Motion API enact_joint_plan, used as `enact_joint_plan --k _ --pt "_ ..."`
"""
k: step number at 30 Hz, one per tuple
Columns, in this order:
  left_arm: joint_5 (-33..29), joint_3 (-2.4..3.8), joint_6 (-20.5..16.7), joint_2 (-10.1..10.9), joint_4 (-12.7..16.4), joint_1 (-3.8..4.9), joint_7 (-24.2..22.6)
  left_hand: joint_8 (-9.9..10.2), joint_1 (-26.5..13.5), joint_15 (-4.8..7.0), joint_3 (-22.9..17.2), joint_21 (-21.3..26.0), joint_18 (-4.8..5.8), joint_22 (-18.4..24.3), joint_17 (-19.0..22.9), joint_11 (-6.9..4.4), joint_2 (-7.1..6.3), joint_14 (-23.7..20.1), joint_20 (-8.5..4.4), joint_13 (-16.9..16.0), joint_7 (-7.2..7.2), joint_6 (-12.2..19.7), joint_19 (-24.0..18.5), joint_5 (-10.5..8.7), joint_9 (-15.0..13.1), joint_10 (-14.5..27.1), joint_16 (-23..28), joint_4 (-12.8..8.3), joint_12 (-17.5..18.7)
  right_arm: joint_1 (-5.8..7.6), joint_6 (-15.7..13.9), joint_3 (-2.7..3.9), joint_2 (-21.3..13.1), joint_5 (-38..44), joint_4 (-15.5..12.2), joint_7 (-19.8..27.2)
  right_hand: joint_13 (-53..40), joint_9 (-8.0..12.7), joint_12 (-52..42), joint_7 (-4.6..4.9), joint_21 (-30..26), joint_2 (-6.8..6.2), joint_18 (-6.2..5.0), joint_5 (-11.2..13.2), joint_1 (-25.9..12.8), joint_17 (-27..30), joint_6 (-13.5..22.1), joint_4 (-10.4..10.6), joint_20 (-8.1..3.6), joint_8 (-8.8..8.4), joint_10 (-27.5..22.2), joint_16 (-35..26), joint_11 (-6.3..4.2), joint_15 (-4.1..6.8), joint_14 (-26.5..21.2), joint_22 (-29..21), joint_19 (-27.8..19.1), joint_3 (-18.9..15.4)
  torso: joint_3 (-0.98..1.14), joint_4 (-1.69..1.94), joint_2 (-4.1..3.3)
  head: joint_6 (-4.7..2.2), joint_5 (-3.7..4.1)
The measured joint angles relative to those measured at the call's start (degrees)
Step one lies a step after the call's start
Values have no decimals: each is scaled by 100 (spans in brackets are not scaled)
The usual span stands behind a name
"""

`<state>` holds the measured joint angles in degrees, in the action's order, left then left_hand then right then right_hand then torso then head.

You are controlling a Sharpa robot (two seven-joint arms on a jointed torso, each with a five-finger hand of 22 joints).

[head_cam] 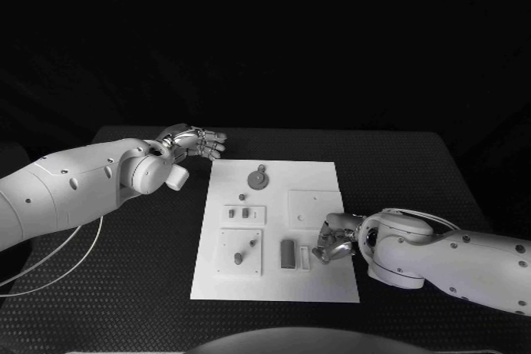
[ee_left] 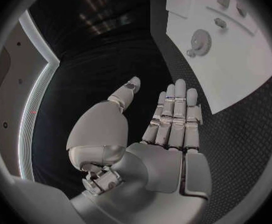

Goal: Assemble the parts on the task board

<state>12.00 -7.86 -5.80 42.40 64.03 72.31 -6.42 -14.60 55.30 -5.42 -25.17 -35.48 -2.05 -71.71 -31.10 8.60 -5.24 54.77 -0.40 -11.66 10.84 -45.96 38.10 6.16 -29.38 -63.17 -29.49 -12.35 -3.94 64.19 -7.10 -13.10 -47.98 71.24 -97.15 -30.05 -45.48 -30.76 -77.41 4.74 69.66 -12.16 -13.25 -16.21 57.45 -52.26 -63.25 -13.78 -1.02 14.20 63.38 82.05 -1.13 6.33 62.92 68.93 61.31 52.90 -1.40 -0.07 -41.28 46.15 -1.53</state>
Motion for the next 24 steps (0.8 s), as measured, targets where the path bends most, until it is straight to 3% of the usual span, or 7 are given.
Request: enact_joint_plan --k 16,24 --pt "14 0 5 -6 8 1 15 -22 0 0 0 0 1 -4 -5 0 0 0 0 -1 0 0 0 0 0 0 17 0 0 5 -7 -2 250 -752 142 -16 -42 -6 22 -1 0 162 -2 -200 -102 -34 19 -100 1 31 0 -22 0 -2 6 -15 0 -173 0 4 1 2 22" --pt "16 0 8 -7 10 1 20 -22 0 0 0 0 1 -9 -10 0 0 0 0 -1 0 0 -1 0 5 0 17 0 0 8 8 0 264 -909 168 -5 -75 3 44 -2 0 235 -4 -65 -345 -66 19 79 2 61 0 -45 -1 -10 13 -41 -1 -320 1 4 1 12 4"
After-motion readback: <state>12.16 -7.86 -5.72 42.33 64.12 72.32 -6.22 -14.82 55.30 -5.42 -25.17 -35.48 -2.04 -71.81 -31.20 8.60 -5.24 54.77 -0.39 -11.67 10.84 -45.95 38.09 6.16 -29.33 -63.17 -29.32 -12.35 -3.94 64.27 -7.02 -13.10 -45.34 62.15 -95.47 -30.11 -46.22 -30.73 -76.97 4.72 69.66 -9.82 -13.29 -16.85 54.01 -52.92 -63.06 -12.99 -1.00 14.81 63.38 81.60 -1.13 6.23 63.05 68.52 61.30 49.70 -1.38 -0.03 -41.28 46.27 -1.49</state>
